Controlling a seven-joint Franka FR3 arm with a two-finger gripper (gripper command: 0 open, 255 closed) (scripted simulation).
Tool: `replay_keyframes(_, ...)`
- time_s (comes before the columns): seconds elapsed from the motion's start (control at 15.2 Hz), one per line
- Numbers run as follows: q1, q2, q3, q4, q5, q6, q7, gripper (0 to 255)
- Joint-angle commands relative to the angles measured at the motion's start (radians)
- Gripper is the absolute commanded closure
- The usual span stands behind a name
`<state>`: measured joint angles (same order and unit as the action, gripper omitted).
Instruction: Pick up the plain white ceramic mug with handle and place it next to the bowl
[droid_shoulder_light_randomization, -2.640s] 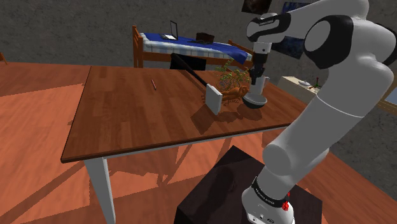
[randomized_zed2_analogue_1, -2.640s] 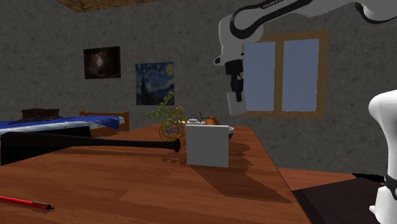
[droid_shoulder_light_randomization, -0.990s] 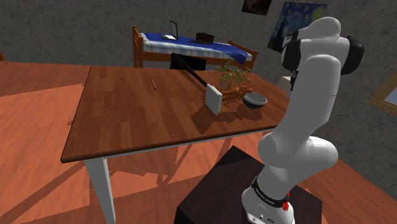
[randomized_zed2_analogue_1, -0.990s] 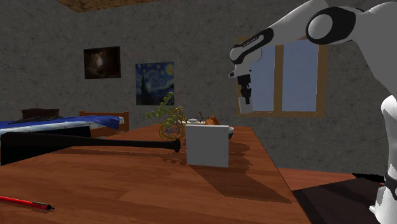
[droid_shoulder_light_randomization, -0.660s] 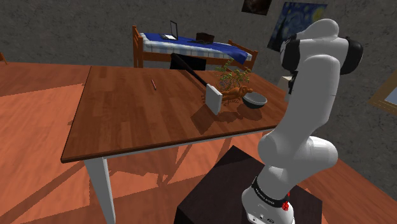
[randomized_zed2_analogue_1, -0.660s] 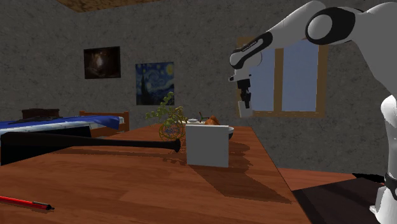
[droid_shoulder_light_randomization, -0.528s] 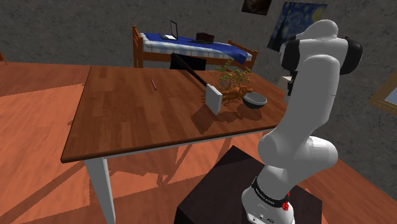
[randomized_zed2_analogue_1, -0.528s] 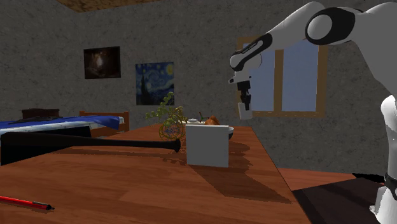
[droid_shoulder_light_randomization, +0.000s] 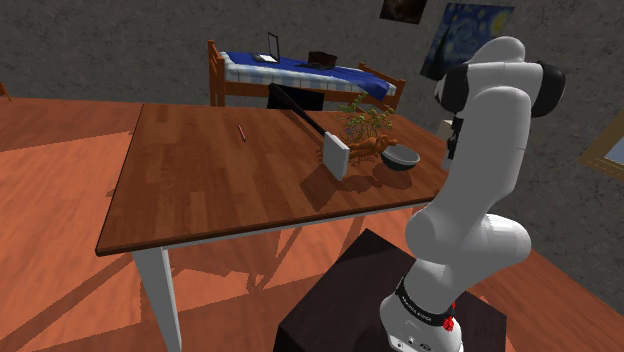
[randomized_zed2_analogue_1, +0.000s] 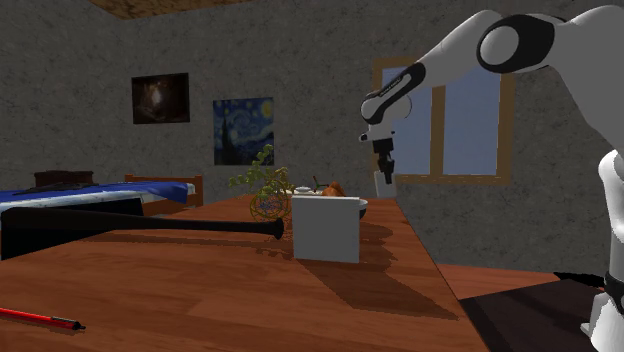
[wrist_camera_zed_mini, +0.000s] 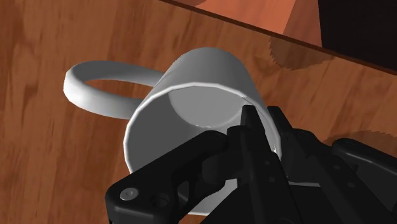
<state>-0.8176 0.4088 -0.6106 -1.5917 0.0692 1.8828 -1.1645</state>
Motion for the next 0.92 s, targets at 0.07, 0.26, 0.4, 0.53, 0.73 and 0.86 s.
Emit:
replay_keyframes(0.07, 0.002, 0.007, 0.003, -0.033, 0.004, 0.039, 0.002, 255)
replay_keyframes(0.26, 0.0, 0.019, 0.007, -0.058, 0.011, 0.074, 0.002, 255)
replay_keyframes(0.4, -0.001, 0.028, 0.01, -0.073, 0.016, 0.097, 0.001, 255)
replay_keyframes(0.53, -0.003, 0.038, 0.014, -0.086, 0.022, 0.12, 0.0, 255)
replay_keyframes(0.73, -0.006, 0.055, 0.019, -0.105, 0.031, 0.153, -0.001, 255)
replay_keyframes(0.86, -0.006, 0.056, 0.02, -0.107, 0.031, 0.156, -0.002, 255)
